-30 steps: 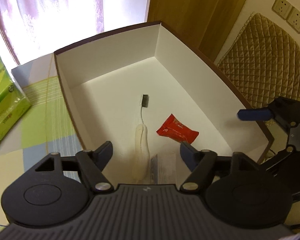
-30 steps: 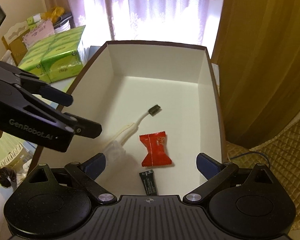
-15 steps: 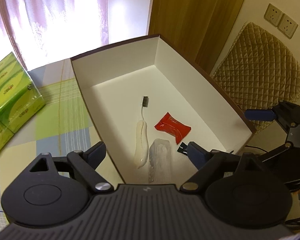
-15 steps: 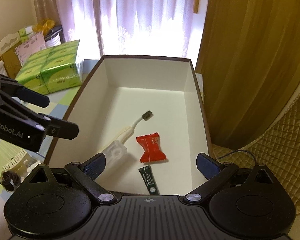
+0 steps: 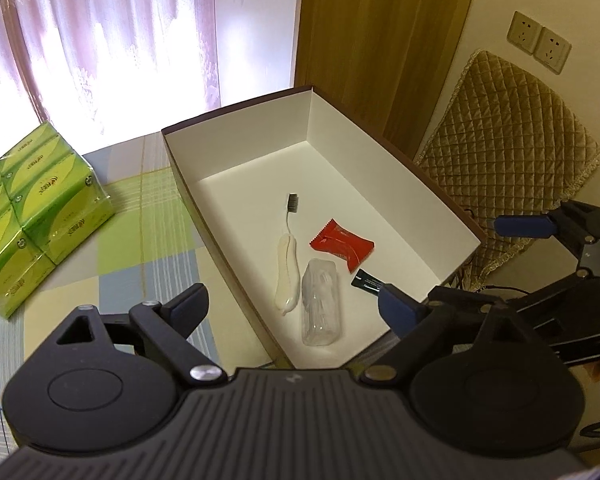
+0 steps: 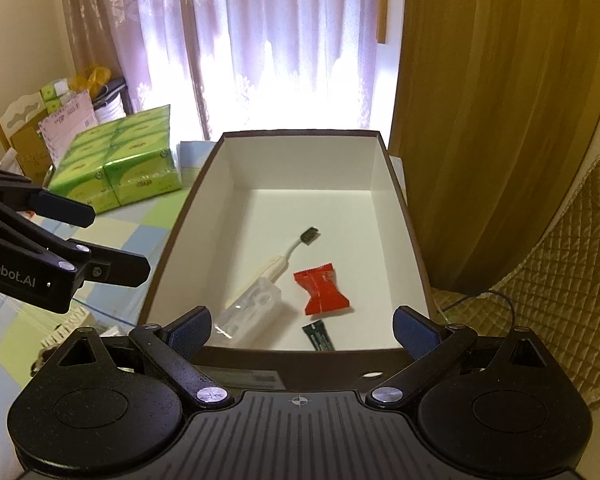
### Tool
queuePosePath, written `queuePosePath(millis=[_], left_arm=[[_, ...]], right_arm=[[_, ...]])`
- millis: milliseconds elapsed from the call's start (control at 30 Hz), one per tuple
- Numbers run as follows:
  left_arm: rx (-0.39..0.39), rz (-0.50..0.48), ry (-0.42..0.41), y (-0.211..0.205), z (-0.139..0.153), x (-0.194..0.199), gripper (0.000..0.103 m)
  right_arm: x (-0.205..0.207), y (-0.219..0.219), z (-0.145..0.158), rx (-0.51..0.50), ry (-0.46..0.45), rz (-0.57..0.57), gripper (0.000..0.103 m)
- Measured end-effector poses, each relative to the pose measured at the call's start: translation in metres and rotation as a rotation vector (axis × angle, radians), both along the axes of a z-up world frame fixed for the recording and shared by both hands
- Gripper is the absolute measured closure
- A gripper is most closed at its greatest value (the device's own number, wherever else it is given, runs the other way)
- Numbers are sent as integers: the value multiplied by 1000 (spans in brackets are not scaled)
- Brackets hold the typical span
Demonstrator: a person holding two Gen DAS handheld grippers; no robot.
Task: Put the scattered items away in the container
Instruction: 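Withdraw both grippers from the shoebox toward the remaining items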
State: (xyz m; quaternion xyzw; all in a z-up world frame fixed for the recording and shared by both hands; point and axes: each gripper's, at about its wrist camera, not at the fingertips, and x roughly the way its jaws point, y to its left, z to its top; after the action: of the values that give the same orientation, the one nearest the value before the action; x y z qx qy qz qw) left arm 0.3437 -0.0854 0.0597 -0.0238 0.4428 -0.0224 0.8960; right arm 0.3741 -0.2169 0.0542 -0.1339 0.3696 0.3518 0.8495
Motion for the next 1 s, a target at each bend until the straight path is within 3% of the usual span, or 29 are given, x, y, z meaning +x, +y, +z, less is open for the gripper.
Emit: queuePosePath(millis=[300, 667, 1000], left_arm=[[10, -6, -24, 5, 7, -33, 13], [-3, -11, -30, 13, 7, -72, 13], [-30, 53, -33, 33, -1, -118, 13]], right_arm=[[-23, -9, 10, 79, 13, -20, 1], [-58, -9, 9, 107, 27, -19, 1], [-86, -11, 3, 128, 51, -30, 1]])
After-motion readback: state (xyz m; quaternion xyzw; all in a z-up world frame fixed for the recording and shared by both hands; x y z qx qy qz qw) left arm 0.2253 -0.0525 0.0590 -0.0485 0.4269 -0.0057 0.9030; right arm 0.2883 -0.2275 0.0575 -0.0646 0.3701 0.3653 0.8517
